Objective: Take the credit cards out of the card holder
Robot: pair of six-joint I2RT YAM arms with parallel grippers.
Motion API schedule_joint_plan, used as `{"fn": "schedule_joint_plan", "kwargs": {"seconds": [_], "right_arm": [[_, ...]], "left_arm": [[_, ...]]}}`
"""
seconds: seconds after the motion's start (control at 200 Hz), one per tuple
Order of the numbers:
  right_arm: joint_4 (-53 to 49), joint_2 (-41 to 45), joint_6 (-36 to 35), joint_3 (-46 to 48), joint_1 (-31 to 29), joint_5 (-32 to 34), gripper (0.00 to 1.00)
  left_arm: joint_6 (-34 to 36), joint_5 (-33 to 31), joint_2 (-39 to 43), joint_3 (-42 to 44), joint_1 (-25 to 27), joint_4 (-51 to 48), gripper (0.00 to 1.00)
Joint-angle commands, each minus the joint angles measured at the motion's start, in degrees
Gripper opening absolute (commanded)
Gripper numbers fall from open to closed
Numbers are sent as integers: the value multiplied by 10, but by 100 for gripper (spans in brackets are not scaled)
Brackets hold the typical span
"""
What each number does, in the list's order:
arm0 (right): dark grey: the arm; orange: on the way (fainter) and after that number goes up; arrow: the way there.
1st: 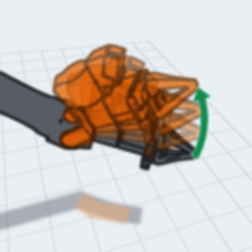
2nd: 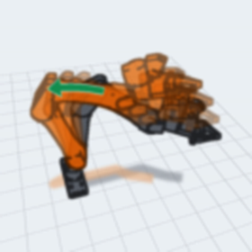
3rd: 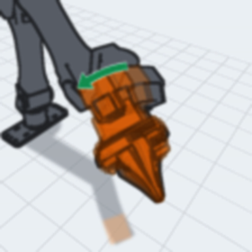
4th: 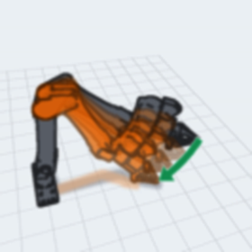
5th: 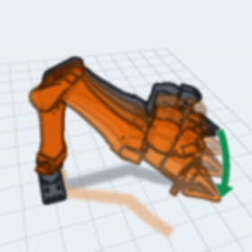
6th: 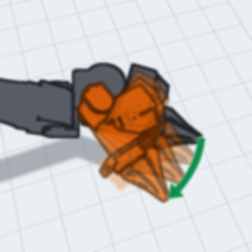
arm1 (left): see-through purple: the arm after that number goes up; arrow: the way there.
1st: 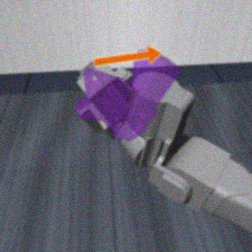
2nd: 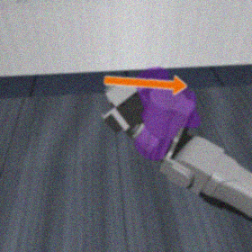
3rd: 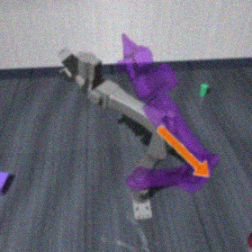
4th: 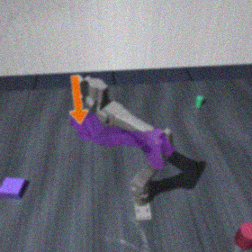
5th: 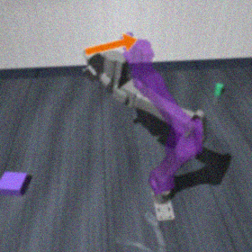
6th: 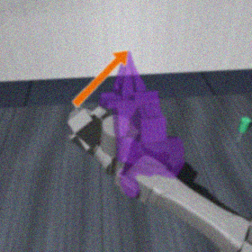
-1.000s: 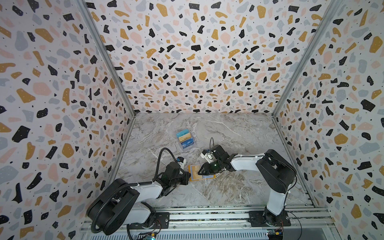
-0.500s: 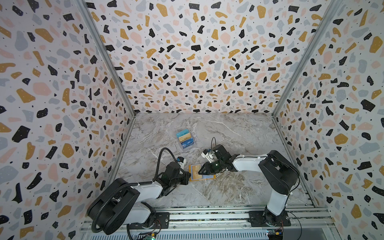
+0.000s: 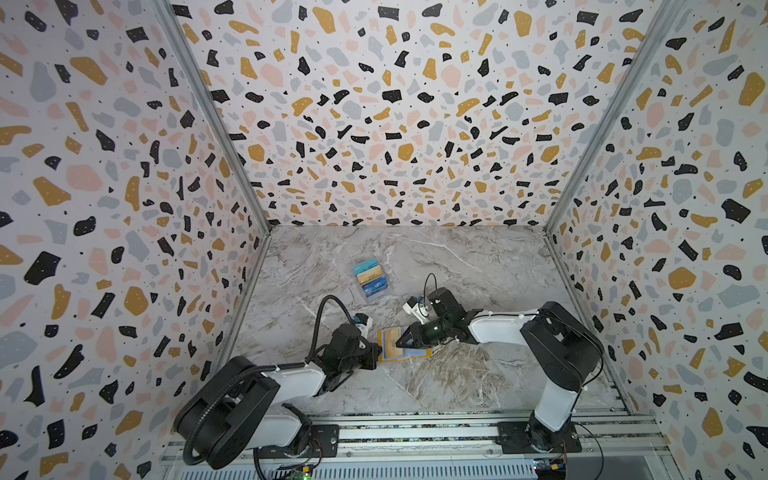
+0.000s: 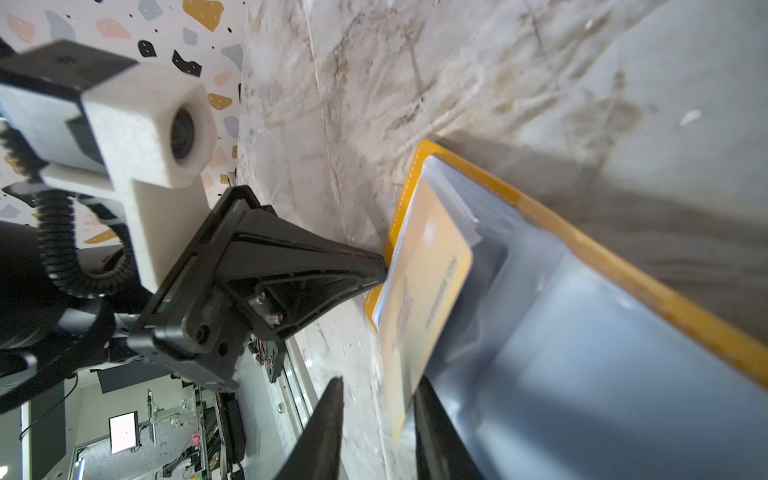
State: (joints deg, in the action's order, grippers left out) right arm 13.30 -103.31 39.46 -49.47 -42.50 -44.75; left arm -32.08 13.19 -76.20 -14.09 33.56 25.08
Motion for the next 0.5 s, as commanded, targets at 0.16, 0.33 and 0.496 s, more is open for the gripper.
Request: {"fn": "schedule_joint_plan", "kwargs": {"seconds": [0.16,0.33,0.496], "right_arm": [[62,-21,33,5,-7,-36,30],[78,-39,45,-2,-18,-39,30],[86,-54,52,-15,-27,-39,30]], "left_arm": [[12,-11,-23,6,3,-74,0],[11,-11,-22,8,3,-72,0],[10,-11,-19,9,3,-72,0]]}}
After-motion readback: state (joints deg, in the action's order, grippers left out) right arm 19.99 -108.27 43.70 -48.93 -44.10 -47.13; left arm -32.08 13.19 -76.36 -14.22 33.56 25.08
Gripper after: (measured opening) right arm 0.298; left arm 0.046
